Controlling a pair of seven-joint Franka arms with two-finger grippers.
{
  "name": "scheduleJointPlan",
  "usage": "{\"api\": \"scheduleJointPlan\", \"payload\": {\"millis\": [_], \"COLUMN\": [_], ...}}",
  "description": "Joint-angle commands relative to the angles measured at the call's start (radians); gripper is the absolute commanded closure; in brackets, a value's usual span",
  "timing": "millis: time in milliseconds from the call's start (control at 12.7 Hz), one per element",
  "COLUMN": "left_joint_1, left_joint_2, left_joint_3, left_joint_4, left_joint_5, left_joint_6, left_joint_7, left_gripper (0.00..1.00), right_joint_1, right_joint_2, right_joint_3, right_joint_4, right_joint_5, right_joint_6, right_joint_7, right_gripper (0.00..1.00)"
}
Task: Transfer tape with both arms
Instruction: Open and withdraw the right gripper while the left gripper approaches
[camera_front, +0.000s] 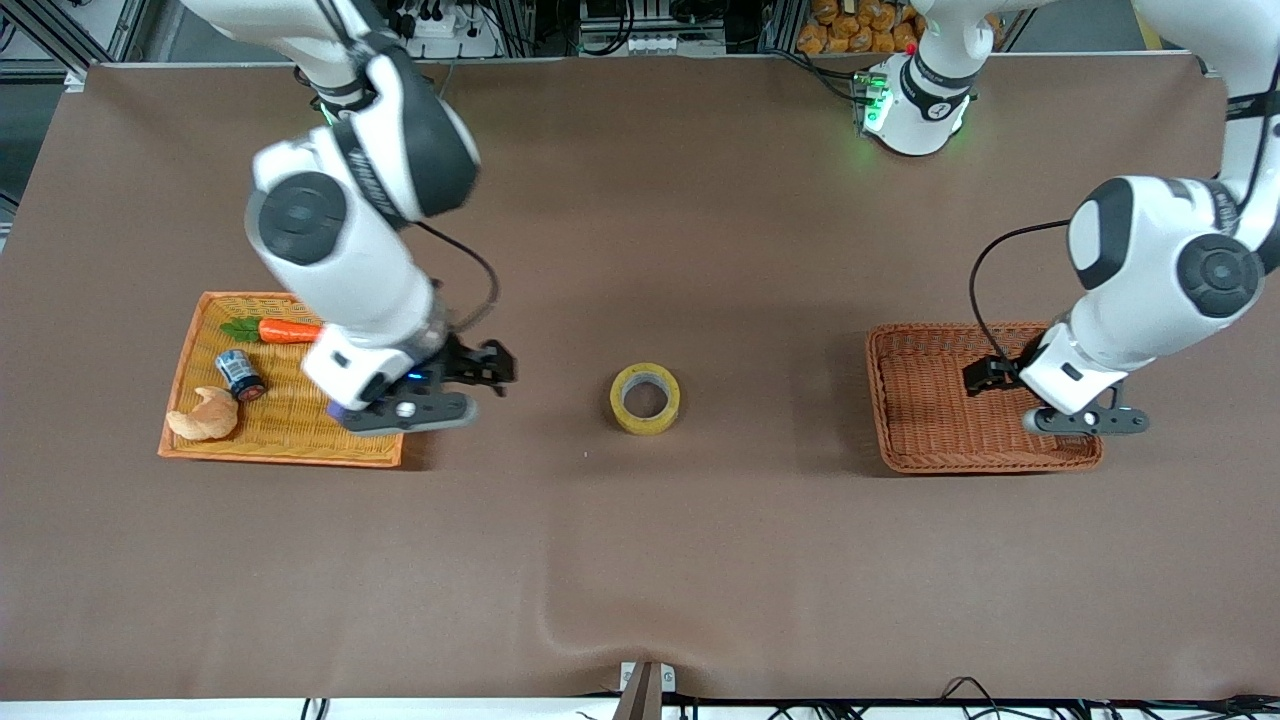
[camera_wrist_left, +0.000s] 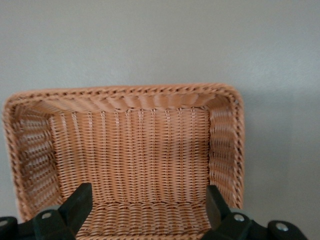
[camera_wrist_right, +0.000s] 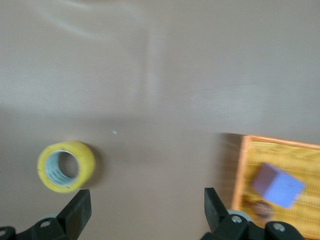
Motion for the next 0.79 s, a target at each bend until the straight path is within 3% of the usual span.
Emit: {"api": "scheduleJointPlan", "payload": {"millis": [0, 237, 395, 711], "left_joint_1": [0.000, -0.104, -0.201, -0.417], "left_joint_2": [-0.053, -0.044, -0.021, 0.146], "left_joint_3": [-0.002, -0.002, -0.004, -0.004], "left_joint_4": [-0.055, -0.048, -0.027, 0.146], "left_joint_5": [0.019, 0.019, 0.020, 0.019], "left_joint_6": [0.028, 0.028, 0.029, 0.029], "left_joint_7": [-0.030, -0.206, -0.378, -0.730], "left_gripper": [0.00, 0.00, 0.00, 0.00], "right_joint_1": [-0.098, -0.210, -0.276, -0.425], "right_joint_2": [-0.222, -0.316, -0.356, -0.423], "right_joint_3": [0.020, 0.024, 0.026, 0.029], "right_joint_4": [-0.213, -0.221, -0.224, -0.224], "right_joint_5": [-0.011, -0.011, -0.008, -0.008], "right_joint_6": [-0.002, -0.146, -0.211, -0.347], "right_joint_7": [-0.044, -0.079, -0.226, -0.369], "right_gripper": [0.00, 0.00, 0.00, 0.00]}}
